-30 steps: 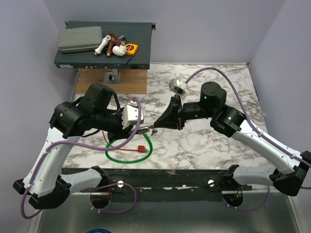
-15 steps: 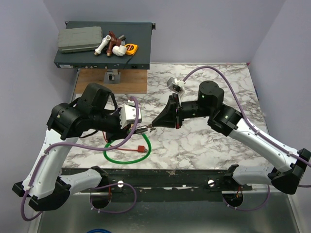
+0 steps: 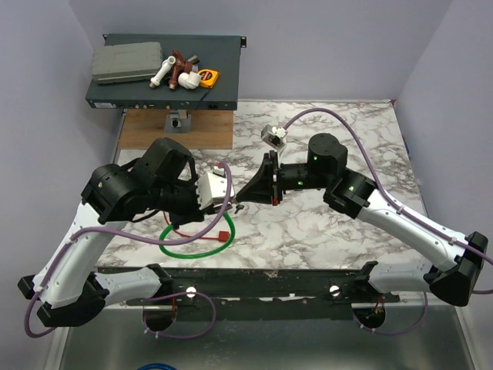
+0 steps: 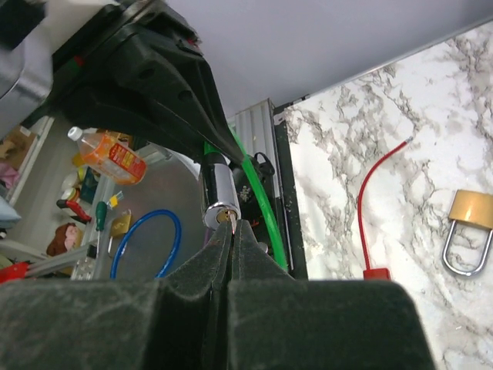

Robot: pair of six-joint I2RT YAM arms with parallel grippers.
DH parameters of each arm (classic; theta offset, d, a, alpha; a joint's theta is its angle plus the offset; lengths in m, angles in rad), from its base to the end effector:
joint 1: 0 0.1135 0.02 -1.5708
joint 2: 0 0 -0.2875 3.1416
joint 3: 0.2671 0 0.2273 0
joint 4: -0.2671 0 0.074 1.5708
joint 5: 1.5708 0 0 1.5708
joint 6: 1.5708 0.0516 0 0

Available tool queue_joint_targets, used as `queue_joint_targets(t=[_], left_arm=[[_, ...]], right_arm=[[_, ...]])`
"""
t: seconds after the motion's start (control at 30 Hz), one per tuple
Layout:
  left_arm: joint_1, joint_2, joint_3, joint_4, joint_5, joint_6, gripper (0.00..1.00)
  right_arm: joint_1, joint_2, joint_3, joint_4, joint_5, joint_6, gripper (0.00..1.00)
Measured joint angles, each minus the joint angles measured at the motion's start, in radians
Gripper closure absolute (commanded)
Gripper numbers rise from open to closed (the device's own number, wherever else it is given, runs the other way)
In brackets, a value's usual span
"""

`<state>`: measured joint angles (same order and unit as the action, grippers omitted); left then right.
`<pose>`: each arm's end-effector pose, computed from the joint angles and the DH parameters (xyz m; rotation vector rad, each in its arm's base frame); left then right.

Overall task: Unlock with the key
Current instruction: Unlock the lock.

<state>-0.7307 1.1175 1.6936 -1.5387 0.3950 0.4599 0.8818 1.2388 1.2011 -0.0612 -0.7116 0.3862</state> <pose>0.0722 -0.0914 0.4419 1.5484 2.0032 -0.6081 0.1394 0.2222 0.4258 -1.0266 1.5930 1.5014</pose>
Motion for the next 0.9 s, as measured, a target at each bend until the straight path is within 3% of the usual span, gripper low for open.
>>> queue_joint_targets(t=[0.17,0.47,0.67,0.9], left_arm=[[-0.075,0.019,0.016,0.000,-0.136,0.013,1.00],[-0.105,0.029,0.018,0.045,-0.237,0.042,1.00],[-0.163,0.023,0.005,0.050,-0.409,0.110,1.00],[-0.206,-0.037,-0.096,0.192,-0.558,0.258,1.00]], right_arm=[[0.001,-0.013,-0.024,-0.016,0.039,0.030,0.99],[0.001,-0.028,-0.026,-0.042,0.055,0.051,0.99],[-0.004,0.040,-0.021,-0.008,0.054,0.177,0.99],[-0.047,0.069,-0.021,0.051,0.040,0.372,0.99]])
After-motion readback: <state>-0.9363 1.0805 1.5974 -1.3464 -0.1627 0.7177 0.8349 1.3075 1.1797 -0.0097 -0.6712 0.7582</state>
